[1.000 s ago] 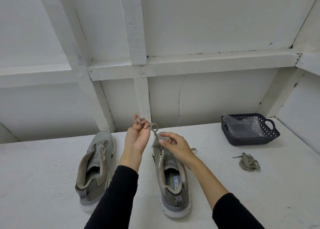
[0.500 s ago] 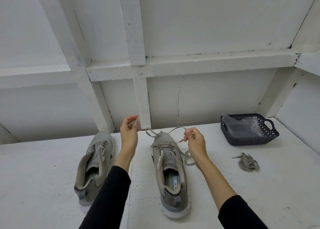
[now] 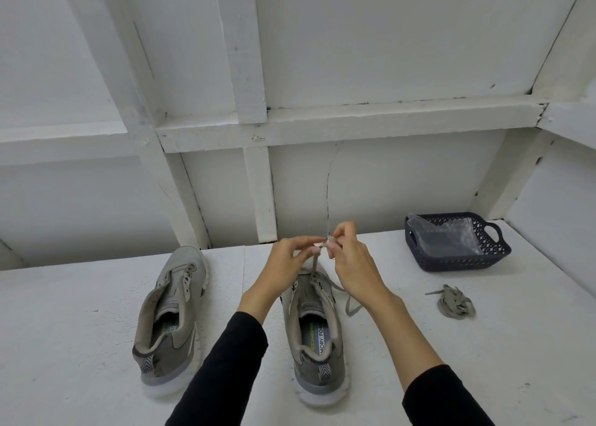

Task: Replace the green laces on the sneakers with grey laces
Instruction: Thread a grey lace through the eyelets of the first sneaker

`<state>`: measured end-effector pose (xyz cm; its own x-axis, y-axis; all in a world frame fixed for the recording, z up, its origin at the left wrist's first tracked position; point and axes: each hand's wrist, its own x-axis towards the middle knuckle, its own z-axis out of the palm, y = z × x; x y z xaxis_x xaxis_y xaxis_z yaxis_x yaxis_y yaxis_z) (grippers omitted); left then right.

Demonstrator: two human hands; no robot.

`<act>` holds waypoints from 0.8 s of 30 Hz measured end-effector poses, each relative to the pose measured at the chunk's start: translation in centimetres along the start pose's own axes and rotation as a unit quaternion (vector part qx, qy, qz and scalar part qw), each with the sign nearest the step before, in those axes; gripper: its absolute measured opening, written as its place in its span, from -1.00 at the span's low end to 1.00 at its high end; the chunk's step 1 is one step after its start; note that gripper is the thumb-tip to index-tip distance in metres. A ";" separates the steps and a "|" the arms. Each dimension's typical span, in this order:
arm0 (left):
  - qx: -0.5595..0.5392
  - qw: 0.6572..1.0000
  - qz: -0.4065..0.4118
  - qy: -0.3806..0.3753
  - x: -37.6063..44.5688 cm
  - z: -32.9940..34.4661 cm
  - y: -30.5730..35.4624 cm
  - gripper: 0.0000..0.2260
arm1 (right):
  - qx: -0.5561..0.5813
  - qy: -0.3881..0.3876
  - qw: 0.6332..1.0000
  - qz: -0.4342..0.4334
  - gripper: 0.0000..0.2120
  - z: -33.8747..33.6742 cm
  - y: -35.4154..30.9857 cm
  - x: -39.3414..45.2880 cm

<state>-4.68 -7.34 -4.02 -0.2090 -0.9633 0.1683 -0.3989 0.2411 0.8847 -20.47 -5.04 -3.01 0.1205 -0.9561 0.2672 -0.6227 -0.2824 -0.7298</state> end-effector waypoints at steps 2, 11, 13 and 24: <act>0.020 1.000 -0.010 0.011 0.0 0.3 0.0 -0.87 | 0.012 0.025 0.999 0.021 -0.93 -0.1 0.0 -0.2; -0.451 0.842 -0.263 0.137 -1.9 1.4 0.8 -0.87 | 0.160 0.145 0.964 0.155 -0.88 1.0 0.7 -0.4; -0.515 0.798 -0.280 0.140 -2.3 1.7 0.6 -0.85 | 0.183 0.153 0.960 0.149 -0.89 1.2 0.4 -0.4; -0.557 0.766 -0.311 0.075 -2.6 1.9 -0.4 -0.87 | 0.303 0.145 0.929 0.157 -0.85 2.6 0.3 -1.3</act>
<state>-5.69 -4.66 -5.60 -0.1490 -0.8737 -0.4631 0.6481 -0.4400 0.6216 -18.82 -4.09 -5.24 -0.2614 -0.9623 0.0752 -0.0322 -0.0691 -0.9971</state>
